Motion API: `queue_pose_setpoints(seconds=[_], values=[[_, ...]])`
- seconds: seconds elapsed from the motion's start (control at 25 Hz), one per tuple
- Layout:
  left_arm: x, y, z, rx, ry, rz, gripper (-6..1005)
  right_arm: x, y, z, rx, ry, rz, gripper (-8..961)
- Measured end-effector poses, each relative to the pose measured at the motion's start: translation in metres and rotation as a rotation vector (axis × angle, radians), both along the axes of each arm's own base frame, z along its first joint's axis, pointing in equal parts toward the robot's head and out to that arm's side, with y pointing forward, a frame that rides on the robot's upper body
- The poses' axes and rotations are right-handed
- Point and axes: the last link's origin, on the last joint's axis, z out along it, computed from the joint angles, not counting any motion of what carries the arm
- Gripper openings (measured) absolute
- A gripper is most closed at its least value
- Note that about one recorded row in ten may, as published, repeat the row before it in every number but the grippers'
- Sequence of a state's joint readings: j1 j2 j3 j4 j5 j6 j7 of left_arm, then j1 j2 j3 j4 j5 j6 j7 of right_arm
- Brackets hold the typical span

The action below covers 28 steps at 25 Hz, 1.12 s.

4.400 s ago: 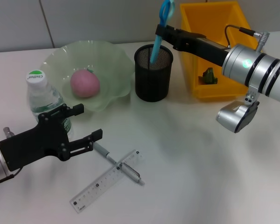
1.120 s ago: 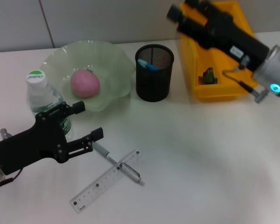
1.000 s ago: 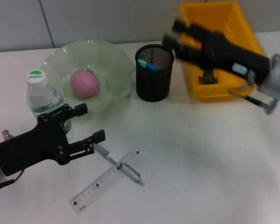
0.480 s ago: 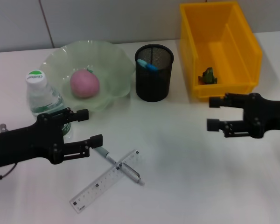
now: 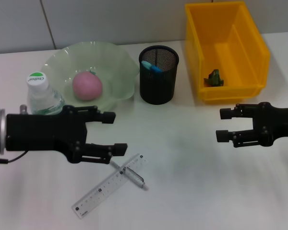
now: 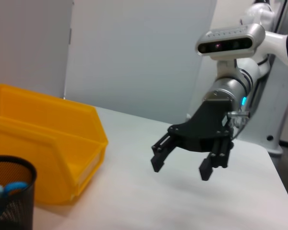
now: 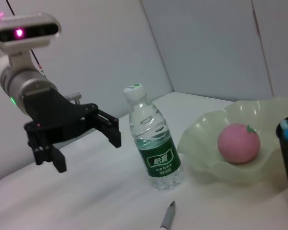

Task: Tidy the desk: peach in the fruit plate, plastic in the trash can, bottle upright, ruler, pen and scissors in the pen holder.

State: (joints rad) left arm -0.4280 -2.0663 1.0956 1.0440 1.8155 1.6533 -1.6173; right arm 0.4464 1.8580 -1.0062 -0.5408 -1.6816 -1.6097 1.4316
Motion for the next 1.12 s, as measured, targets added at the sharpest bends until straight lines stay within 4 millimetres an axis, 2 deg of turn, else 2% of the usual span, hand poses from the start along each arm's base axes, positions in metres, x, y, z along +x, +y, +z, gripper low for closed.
queue_pose_setpoints(seconds=[0.2, 0.24, 0.28, 0.52, 0.76, 1.12], values=[[0.026, 0.005, 0.002, -0.03, 0.067, -0.017, 759, 0.001, 0.002, 0.005, -0.014, -0.051, -0.005, 818], [0.026, 0.005, 0.002, -0.03, 0.067, -0.017, 759, 0.002, 0.002, 0.005, -0.022, -0.064, -0.011, 818], [0.038, 0.008, 0.0, -0.044, 0.11, -0.031, 759, 0.002, 0.003, 0.006, -0.028, -0.073, -0.017, 818], [0.064, 0.018, -0.015, -0.051, 0.294, -0.025, 758, 0.0, 0.006, 0.008, -0.04, -0.088, -0.026, 818], [0.076, 0.028, -0.03, -0.042, 0.468, 0.032, 756, -0.001, 0.006, 0.009, -0.041, -0.088, -0.026, 818], [0.08, 0.03, -0.041, -0.055, 0.511, 0.13, 754, 0.001, 0.009, 0.018, -0.023, -0.111, -0.045, 819]])
